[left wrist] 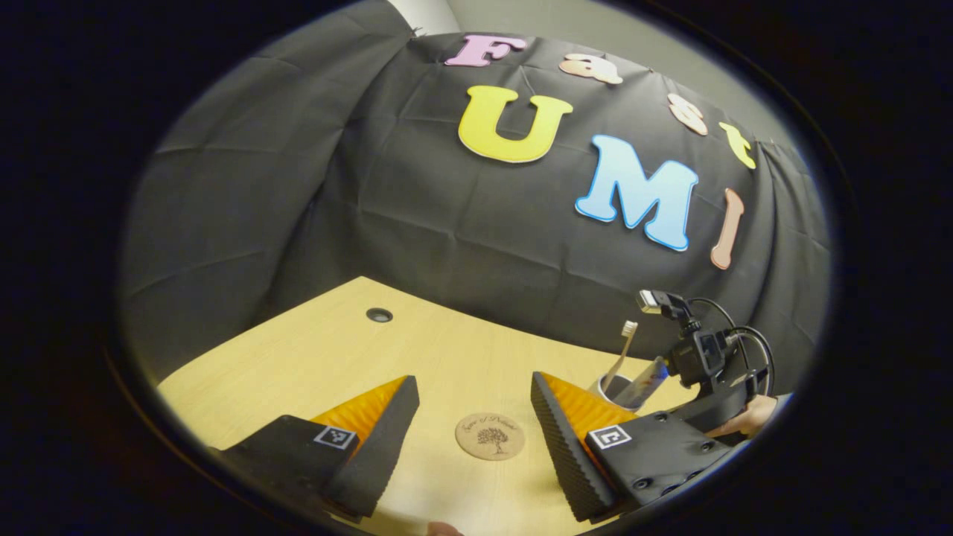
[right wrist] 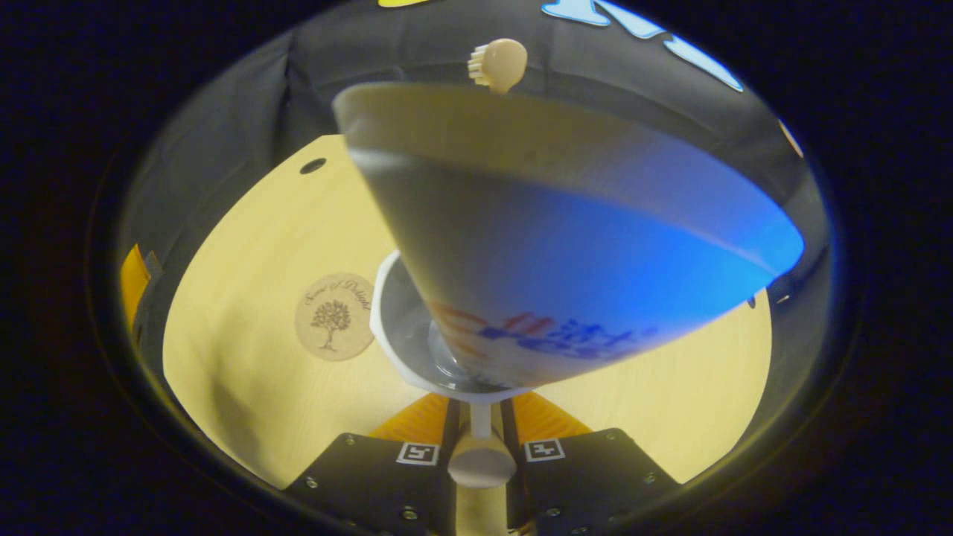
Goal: Put the toothbrush and toothpaste on the desktop into the cup, then pick up the cup and place it on the coaster on the desktop.
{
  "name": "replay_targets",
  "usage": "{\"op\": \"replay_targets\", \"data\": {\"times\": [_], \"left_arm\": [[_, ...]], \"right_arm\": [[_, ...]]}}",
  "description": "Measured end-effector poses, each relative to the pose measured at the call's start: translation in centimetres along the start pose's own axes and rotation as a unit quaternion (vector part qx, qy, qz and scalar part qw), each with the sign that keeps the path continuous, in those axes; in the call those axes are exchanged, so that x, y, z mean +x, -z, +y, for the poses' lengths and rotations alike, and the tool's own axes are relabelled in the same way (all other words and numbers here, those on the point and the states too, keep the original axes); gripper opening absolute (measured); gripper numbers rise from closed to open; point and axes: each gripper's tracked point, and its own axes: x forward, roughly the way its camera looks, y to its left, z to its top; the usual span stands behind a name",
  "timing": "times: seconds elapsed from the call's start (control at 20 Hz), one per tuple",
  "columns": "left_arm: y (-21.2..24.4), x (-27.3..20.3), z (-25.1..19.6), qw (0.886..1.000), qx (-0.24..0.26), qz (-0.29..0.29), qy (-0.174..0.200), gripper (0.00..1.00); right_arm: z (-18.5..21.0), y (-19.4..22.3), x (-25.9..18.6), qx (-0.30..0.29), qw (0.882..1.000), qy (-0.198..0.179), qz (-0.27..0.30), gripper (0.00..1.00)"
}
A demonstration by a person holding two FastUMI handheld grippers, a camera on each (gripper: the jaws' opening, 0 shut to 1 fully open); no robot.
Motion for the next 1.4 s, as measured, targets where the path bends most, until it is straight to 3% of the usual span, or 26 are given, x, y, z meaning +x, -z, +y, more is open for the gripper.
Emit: {"op": "replay_targets", "data": {"times": [0.05, 0.1, 0.75, 0.8, 0.9, 1.05, 1.25, 1.4], "left_arm": [[-0.1, -0.3, 0.2, 1.0, 0.002, -0.001, -0.001, 0.97], [-0.1, -0.6, 0.5, 1.0, 0.005, -0.003, -0.003, 0.97], [-1.0, -4.4, 6.6, 0.999, -0.008, -0.011, -0.04, 0.97], [-1.0, -4.7, 7.0, 0.999, -0.01, -0.011, -0.042, 0.98], [-0.9, -4.9, 7.6, 0.999, -0.012, -0.011, -0.047, 0.98], [-0.8, -5.3, 8.2, 0.999, -0.016, -0.01, -0.051, 0.98], [-0.7, -5.4, 8.4, 0.998, -0.02, -0.009, -0.052, 0.97], [-0.7, -5.5, 8.1, 0.999, -0.017, -0.009, -0.051, 0.98]], "right_arm": [[0.7, -0.3, -0.1, -0.002, 1.0, -0.005, -0.001, 0.22], [1.4, -0.4, -0.1, -0.003, 1.0, -0.01, -0.001, 0.26], [10.5, -1.8, 1.7, -0.04, 0.997, -0.064, 0.018, 0.26], [11.2, -1.9, 2.3, -0.041, 0.997, -0.065, 0.019, 0.31], [12.2, -2.5, 3.3, -0.045, 0.997, -0.067, 0.022, 0.27], [13.1, -3.1, 4.9, -0.05, 0.997, -0.059, 0.022, 0.26], [12.5, -2.6, 3.3, -0.056, 0.997, -0.053, 0.024, 0.22], [12.1, -2.4, 3.0, -0.055, 0.997, -0.053, 0.023, 0.28]]}}
